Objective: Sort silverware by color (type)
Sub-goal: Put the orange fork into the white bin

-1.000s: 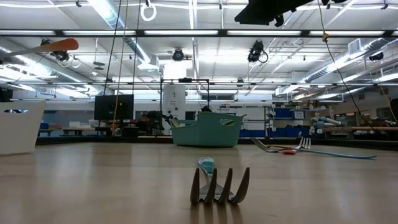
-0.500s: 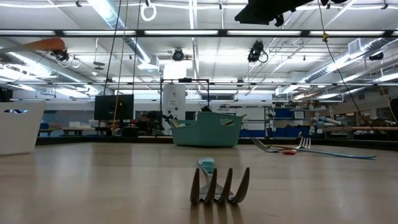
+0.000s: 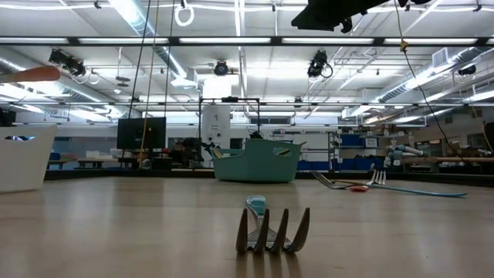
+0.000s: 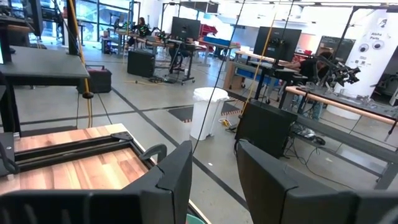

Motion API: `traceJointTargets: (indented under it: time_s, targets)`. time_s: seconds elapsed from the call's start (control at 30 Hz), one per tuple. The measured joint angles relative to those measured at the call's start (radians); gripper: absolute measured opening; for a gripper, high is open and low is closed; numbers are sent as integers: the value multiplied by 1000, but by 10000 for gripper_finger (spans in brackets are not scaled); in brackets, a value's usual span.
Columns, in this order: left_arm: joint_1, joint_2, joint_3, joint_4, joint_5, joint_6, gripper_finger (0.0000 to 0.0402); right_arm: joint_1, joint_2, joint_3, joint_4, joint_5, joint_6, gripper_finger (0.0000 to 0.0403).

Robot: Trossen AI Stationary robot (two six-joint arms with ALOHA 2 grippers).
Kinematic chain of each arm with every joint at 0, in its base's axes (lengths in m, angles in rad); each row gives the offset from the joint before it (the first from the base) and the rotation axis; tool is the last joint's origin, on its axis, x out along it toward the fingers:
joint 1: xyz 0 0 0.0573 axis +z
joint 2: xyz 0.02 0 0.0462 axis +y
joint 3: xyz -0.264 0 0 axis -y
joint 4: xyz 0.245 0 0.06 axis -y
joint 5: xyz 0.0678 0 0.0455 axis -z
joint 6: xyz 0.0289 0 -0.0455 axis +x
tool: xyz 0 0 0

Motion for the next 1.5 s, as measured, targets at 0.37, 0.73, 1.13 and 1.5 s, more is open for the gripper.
traceJointTargets:
  time_s: [0.37,0.73,1.13,1.5]
  targets:
    - [-75,4,-8,15,92,-20,12,0,0,0,-4,-9,3,133]
    - [-86,9,-27,35,125,-29,12,0,0,0,-10,-10,3,133]
    - [-36,11,-122,114,182,-41,12,0,0,0,-15,-10,3,133]
    - [-22,11,-177,138,203,-44,12,0,0,0,-19,-32,3,133]
